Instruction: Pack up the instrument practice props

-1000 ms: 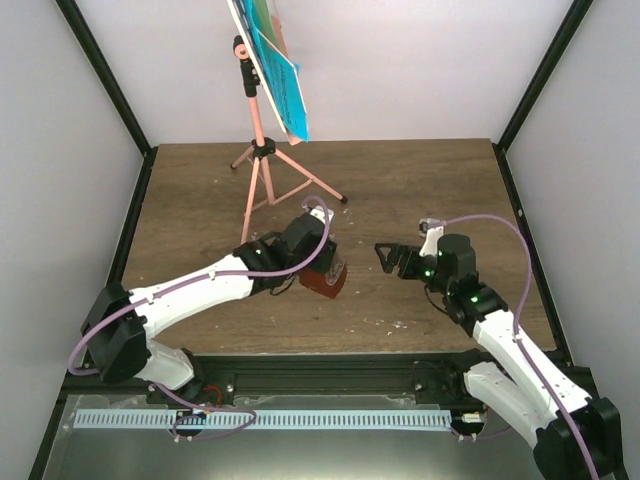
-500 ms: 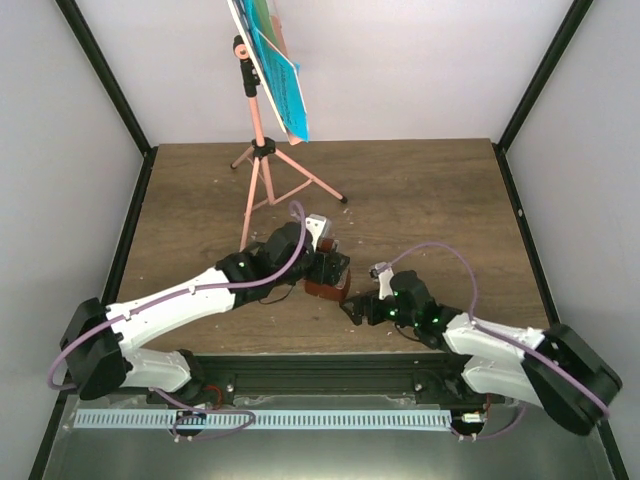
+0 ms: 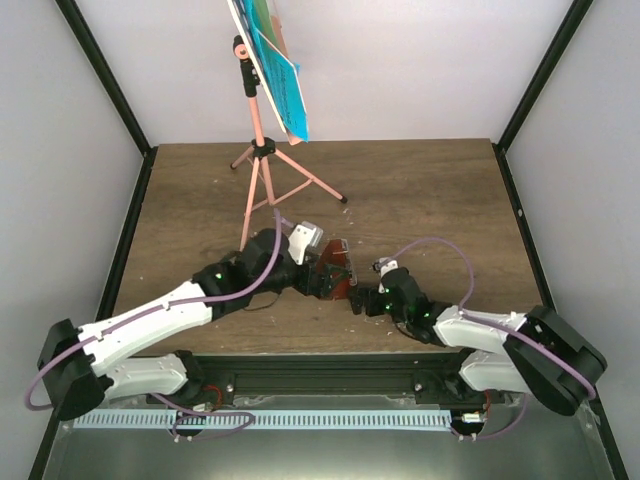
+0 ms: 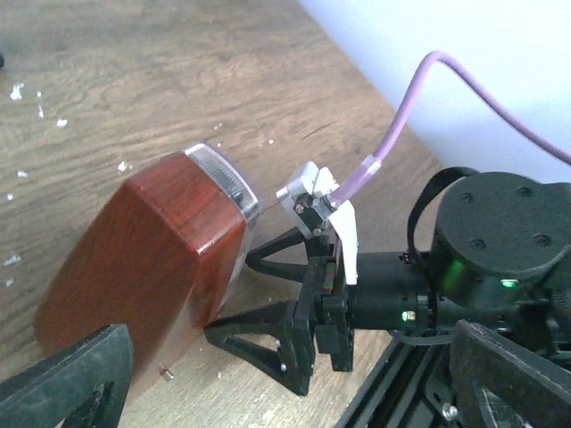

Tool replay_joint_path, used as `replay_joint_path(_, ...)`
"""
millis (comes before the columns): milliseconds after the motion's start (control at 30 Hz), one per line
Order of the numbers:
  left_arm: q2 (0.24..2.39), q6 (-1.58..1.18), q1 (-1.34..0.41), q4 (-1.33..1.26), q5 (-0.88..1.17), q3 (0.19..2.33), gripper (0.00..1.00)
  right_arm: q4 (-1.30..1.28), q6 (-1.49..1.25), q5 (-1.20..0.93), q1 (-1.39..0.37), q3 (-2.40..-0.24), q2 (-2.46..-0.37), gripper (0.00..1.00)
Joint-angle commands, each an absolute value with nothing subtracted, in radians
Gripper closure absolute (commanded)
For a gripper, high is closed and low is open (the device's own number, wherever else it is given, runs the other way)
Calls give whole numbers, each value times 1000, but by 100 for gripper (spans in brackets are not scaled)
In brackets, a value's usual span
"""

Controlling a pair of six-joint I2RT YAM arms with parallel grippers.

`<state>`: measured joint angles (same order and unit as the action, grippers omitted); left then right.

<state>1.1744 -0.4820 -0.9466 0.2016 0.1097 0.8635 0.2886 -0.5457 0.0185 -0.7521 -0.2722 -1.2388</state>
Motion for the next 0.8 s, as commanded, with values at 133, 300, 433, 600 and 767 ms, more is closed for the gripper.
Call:
replay_joint_path(133,1215,-124,-763,530,286,1073,1,175,-536,15,-600,-272,-1075,0)
replay_joint_path(300,1273,9,-758,435,400,1081,1,163,-500,-87,-554,-262,-930,0)
replay_joint_path(433,1353,80,-757,358,436,1102,2,139,-501,-168,-529,-267,-843,0)
replay_joint_path(600,1469,142,-757,337,350,1153,3,110,-495,-216,-526,-266,-758,0)
replay_joint_path(767,1520,185,-758,305,437,1164,3,113,-508,-233,-527,-237,-712,0)
